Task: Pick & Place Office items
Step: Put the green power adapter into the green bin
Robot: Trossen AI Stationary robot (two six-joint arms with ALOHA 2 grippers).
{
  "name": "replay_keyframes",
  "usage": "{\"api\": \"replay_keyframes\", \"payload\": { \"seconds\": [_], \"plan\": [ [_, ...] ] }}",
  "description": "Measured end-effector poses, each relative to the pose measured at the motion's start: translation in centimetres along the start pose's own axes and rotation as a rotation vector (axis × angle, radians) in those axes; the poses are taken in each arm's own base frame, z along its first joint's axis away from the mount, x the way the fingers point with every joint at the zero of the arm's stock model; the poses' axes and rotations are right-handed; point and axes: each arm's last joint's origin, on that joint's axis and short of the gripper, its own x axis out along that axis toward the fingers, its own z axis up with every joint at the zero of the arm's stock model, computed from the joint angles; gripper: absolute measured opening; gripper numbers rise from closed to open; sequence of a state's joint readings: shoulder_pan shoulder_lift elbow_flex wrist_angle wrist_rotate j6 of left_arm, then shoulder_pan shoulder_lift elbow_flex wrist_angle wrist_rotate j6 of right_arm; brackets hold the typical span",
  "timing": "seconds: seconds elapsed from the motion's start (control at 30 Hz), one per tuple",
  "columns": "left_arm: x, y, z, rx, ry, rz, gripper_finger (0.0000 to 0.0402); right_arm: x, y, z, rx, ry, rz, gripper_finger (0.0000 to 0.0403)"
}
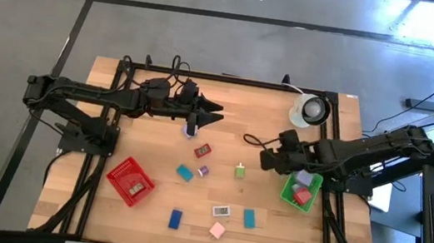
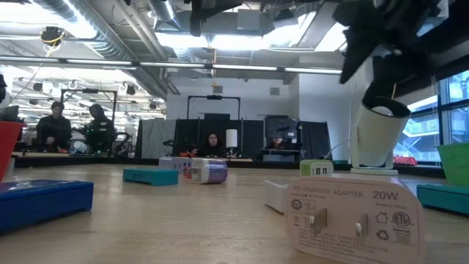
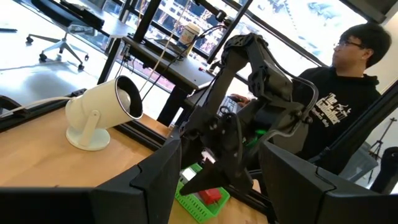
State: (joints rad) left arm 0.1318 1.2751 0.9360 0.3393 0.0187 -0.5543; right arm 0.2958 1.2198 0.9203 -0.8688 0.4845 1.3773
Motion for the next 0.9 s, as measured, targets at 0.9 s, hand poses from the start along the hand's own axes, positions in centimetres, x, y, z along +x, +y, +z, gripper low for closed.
{"api": "replay_keyframes", "payload": {
  "seconds": [0.9],
  "plan": [
    [0.0, 0.0, 0.0, -0.009, 0.003, -0.006, 0.0212, 12.3, 6.3, -3.9, 0.151, 0.291, -0.019, 0.0315]
  ]
}}
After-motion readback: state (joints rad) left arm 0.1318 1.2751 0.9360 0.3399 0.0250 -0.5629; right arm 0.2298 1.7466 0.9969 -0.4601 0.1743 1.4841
